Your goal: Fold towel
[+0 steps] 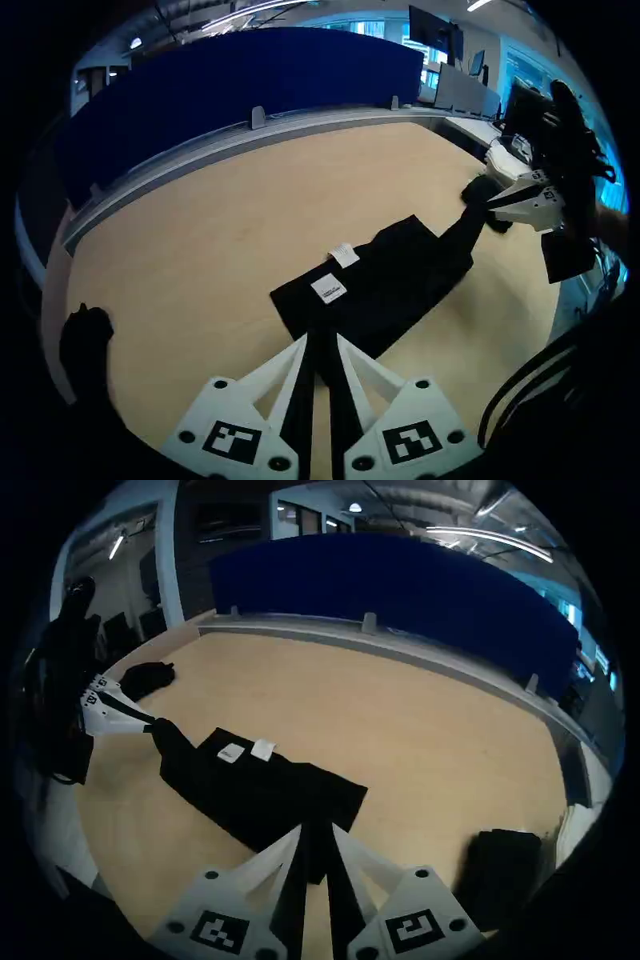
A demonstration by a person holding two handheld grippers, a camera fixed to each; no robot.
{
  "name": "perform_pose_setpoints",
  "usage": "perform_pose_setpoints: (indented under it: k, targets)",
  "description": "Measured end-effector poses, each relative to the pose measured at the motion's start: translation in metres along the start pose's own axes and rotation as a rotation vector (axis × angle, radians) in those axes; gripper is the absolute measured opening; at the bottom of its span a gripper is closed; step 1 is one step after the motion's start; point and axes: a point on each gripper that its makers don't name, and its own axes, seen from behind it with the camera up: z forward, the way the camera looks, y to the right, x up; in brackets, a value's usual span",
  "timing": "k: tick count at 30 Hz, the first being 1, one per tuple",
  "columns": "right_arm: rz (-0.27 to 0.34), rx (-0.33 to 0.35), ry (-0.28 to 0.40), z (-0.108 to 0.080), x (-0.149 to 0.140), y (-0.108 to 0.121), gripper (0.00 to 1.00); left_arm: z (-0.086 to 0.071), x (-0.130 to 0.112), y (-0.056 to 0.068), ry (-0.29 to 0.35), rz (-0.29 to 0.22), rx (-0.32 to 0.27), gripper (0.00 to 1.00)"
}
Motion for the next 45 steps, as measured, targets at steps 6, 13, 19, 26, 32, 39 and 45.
perform_pose_setpoints:
  k: [6,13,19,26,32,39,45]
  targets:
    - [0.015,0.001,-0.025,0.014,-0.009,0.007,0.13,0.016,-0.005,-0.003,-0.015,-0.014,-0.016,0.10]
    - [0.048,0.005,-0.065,0.039,-0.021,0.015,0.12,0.044,-0.017,-0.012,-0.041,-0.026,-0.013,0.10]
    - [0.063,-0.003,-0.089,0.061,-0.026,0.021,0.12,0.065,-0.024,-0.019,-0.069,-0.040,-0.003,0.11]
    - [0.061,-0.028,-0.097,0.077,-0.024,0.029,0.14,0.077,-0.018,-0.032,-0.063,-0.036,0.036,0.19]
    - [0.058,-0.052,-0.076,0.079,-0.017,0.034,0.32,0.077,-0.010,-0.043,-0.046,-0.041,0.074,0.43]
    - [0.065,-0.072,-0.032,0.070,-0.008,0.040,0.89,0.066,-0.009,-0.052,-0.035,-0.068,0.099,0.76]
    - [0.070,-0.063,-0.026,0.065,-0.010,0.041,1.00,0.056,-0.010,-0.053,-0.019,-0.090,0.107,0.93]
